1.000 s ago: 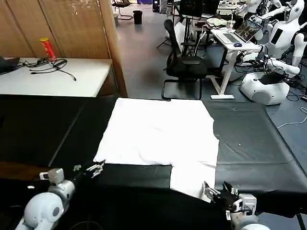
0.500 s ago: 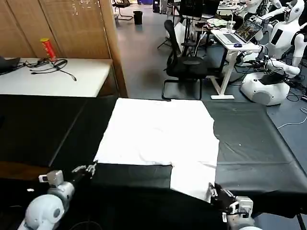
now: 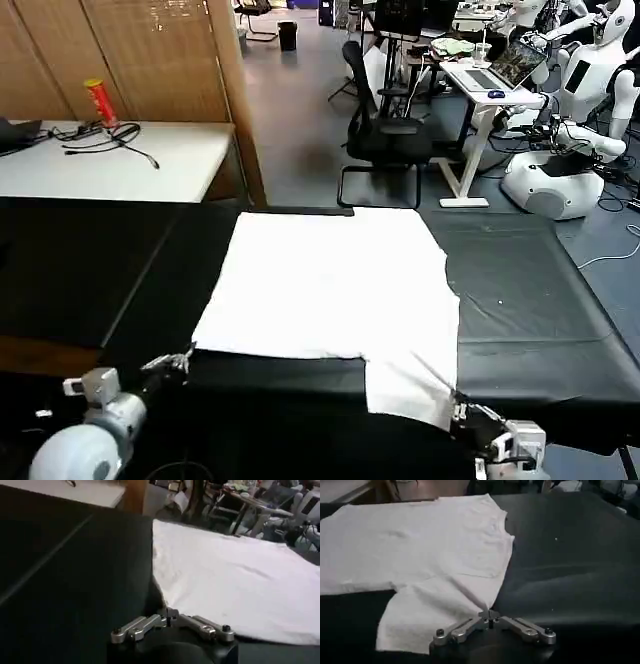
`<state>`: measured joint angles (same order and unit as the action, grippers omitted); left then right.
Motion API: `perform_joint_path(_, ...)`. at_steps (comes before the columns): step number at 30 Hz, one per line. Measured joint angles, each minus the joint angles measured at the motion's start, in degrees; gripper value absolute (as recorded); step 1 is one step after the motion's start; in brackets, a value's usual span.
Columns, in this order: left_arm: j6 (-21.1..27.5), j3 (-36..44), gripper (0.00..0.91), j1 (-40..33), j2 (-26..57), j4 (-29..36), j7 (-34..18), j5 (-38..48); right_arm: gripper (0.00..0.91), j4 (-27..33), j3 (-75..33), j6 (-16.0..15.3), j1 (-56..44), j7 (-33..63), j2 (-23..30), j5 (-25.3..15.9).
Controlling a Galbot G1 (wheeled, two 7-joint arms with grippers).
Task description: Fold and organize the clothes.
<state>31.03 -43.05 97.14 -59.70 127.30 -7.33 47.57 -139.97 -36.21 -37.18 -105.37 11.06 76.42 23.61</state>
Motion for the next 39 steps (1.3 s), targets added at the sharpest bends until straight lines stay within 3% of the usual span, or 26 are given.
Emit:
perform_joint_path(4,-0.2,-1.9,0.000,1.8,-0.7,1.2,-0.1,0.0,0.000,1.9,-0.5,5.0,2.8,-3.0,-1.0,1.9)
perform_joint_path(8,-2.4,-2.0,0.000,1.6,-1.5,1.3,0.4,-0.8,0.000,7.7,-0.2,8.8,9.1,-3.8,-2.6,4.2)
perform_joint_path(12,-5.4,-0.3,0.000,-1.5,-2.8,-0.5,1.9,-3.3,0.000,14.3,1.2,10.8,17.4,-4.3,-4.7,4.6)
perform_joint_path(22,-8.6,4.4,0.000,-13.7,-5.6,-9.7,4.0,-8.1,0.000,26.0,6.1,11.9,32.2,-4.2,-7.3,4.8)
perform_joint_path(39,-9.8,10.3,0.000,-26.5,-3.2,-22.1,5.3,-13.8,0.000,40.5,12.1,12.8,45.2,-4.4,-6.6,2.9)
